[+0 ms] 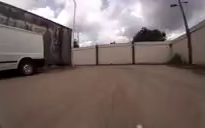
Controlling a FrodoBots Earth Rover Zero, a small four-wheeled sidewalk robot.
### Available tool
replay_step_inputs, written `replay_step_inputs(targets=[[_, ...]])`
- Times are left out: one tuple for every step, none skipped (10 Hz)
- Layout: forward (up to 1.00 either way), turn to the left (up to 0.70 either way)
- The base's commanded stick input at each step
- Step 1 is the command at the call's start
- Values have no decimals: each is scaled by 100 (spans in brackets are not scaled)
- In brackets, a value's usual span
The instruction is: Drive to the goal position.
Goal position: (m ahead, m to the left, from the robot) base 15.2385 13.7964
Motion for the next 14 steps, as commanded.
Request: replay_step_inputs(targets=[[50, 0], [50, 0], [50, 0], [50, 0], [50, 0], [50, 0], [50, 0], [50, 0], [50, 0], [50, 0], [50, 0], [50, 0], [50, 0], [50, 0]])
